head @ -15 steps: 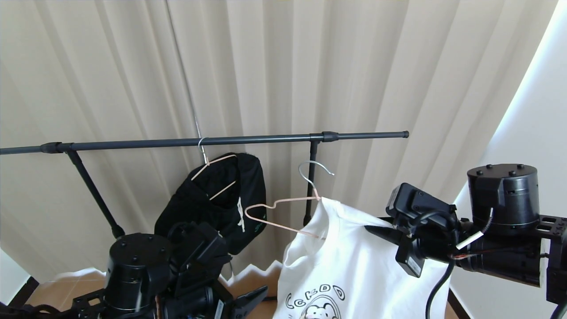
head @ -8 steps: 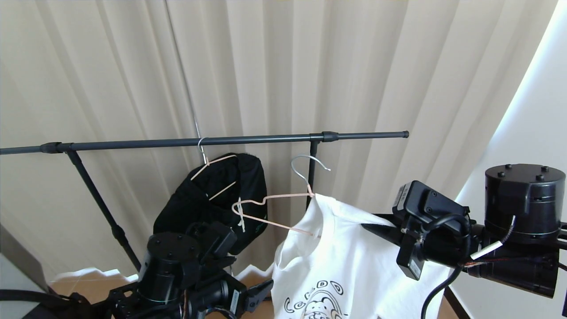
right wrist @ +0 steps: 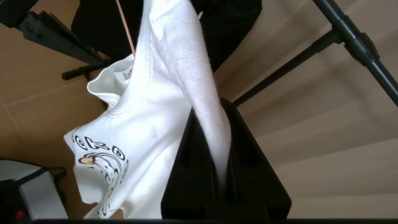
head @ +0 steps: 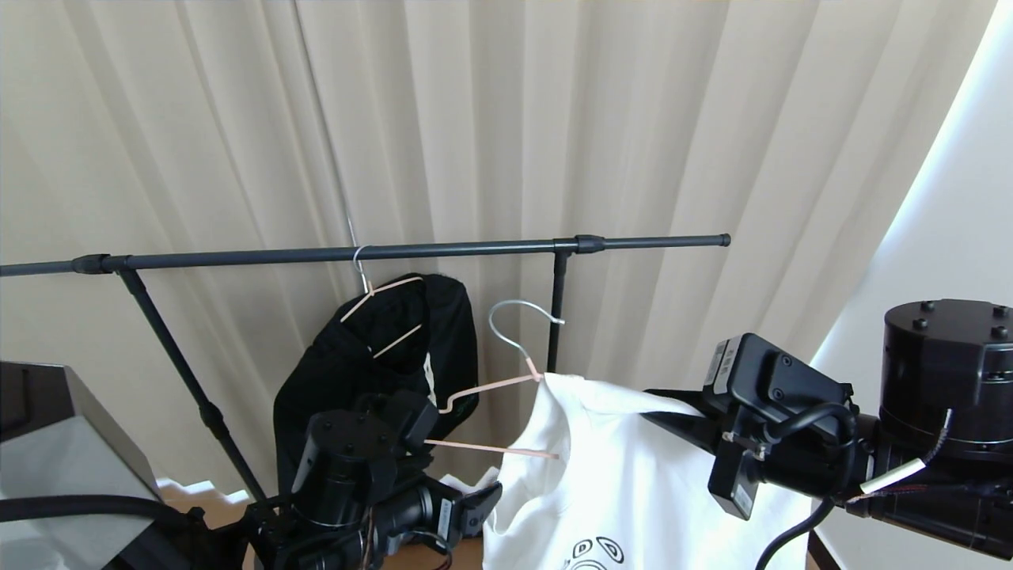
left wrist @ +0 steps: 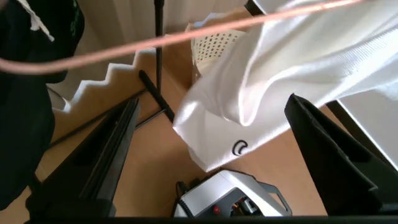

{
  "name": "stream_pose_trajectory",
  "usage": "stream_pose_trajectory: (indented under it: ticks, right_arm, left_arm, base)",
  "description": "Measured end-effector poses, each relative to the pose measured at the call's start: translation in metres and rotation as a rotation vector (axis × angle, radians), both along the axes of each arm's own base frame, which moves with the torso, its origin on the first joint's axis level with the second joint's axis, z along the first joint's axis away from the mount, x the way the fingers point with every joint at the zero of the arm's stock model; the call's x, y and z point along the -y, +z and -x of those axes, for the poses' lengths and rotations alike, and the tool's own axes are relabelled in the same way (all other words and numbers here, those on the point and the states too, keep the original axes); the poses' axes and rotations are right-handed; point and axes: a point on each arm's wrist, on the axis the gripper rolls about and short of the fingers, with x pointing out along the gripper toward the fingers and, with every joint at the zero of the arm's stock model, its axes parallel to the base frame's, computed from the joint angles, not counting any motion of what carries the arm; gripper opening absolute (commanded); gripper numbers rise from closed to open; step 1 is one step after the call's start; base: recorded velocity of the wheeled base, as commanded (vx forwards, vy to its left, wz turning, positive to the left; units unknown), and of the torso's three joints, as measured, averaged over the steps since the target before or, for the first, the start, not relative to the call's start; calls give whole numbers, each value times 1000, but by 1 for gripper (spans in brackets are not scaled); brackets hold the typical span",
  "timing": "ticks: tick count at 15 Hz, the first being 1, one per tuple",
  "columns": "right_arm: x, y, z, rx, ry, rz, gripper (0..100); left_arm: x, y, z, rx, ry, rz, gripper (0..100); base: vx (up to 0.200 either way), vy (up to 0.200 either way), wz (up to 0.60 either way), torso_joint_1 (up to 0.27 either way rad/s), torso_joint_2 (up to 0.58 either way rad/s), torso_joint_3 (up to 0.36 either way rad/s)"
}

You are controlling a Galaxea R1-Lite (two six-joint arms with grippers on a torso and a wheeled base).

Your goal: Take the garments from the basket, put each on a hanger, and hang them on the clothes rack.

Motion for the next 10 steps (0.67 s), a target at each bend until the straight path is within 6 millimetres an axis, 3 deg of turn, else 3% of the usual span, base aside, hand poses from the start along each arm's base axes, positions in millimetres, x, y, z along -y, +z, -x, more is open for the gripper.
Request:
stream_pose_trajectory:
  ticks: [10]
  right_arm:
    - [-2,2,5,7,19,-4,0]
  left_arm:
    - [13,-12,4,10,32,-69,100]
  base:
    - [0,0,0,0,0,0]
